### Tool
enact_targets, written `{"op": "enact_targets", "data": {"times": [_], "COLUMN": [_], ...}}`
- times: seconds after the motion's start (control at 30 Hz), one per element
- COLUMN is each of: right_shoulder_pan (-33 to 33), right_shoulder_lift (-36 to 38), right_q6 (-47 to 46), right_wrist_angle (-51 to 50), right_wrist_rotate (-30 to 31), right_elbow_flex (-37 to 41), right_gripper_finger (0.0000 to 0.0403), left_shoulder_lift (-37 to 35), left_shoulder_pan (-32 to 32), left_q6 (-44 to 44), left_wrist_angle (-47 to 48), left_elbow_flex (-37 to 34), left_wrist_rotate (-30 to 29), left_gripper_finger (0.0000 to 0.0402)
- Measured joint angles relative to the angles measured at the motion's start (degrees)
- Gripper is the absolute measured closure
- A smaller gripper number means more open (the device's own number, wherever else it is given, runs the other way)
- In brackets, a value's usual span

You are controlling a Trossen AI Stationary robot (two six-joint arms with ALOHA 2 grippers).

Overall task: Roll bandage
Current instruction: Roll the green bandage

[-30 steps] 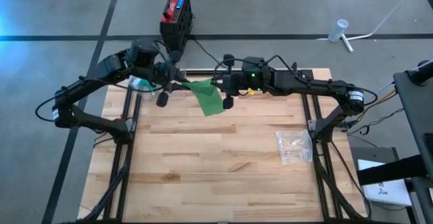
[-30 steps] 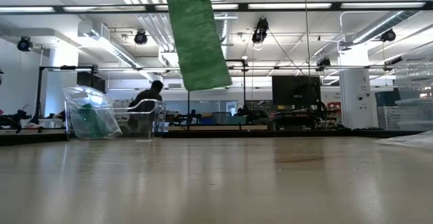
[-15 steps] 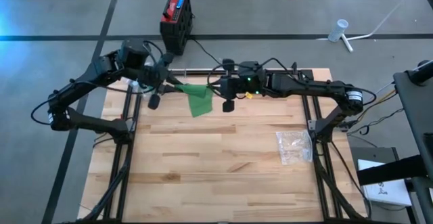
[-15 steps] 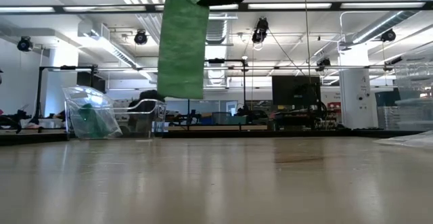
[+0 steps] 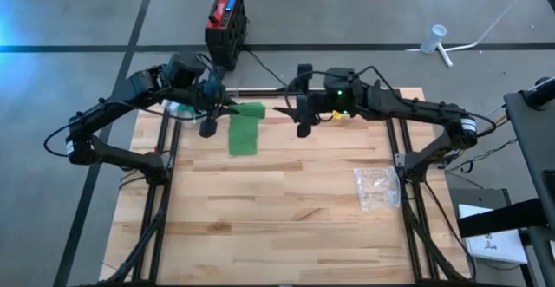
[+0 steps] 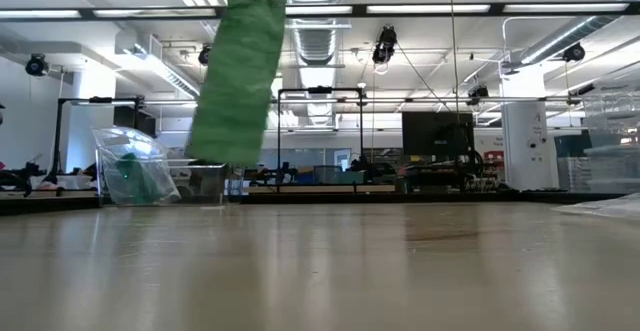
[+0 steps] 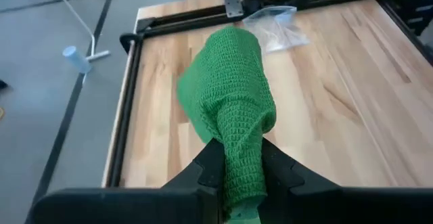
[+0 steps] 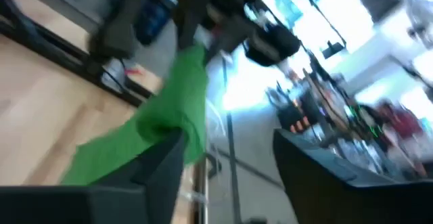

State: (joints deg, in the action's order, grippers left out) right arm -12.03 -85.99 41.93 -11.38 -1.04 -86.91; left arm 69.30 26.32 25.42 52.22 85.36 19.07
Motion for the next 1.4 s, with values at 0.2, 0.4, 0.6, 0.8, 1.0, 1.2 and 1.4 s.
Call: {"op": "enact_targets", "data": {"times": [0.2,0.4,0.6,0.8,1.0,1.2,1.4], "right_shoulder_pan": [0.6,2.0,2.8,3.3,3.3,3.9,4.7], "right_shoulder_lift": [-2.6,-6.7,-9.2,-10.7,-10.6,-10.5,-8.3], "right_q6": [3.4,11.0,17.3,24.0,25.2,24.0,19.8], "right_wrist_angle": [5.4,8.4,10.6,13.8,13.9,14.8,13.4], "right_wrist_rotate": [-9.7,-5.5,-0.1,4.2,5.2,7.1,6.9], "right_elbow_flex": [0.0,0.1,0.1,0.1,0.1,0.1,0.2], "right_gripper_finger": [0.0128,0.0129,0.0166,0.0196,0.0215,0.0272,0.0375], "left_shoulder_lift": [0.4,1.0,1.0,1.1,1.1,1.1,0.1], "left_shoulder_pan": [0.0,0.0,0.0,0.0,0.0,0.0,-0.2], "left_q6": [-1.2,-3.7,-8.5,-13.4,-15.5,-14.0,-6.4], "left_wrist_angle": [-0.2,-0.3,-1.6,-1.9,-2.6,-4.4,-5.7], "left_elbow_flex": [0.0,0.0,0.0,0.0,-0.1,-0.1,-0.3], "left_wrist_rotate": [0.0,-0.1,-0.1,2.4,3.5,4.0,1.8], "left_gripper_finger": [0.0361,0.0361,0.0361,0.0361,0.0361,0.0353,0.0315]}}
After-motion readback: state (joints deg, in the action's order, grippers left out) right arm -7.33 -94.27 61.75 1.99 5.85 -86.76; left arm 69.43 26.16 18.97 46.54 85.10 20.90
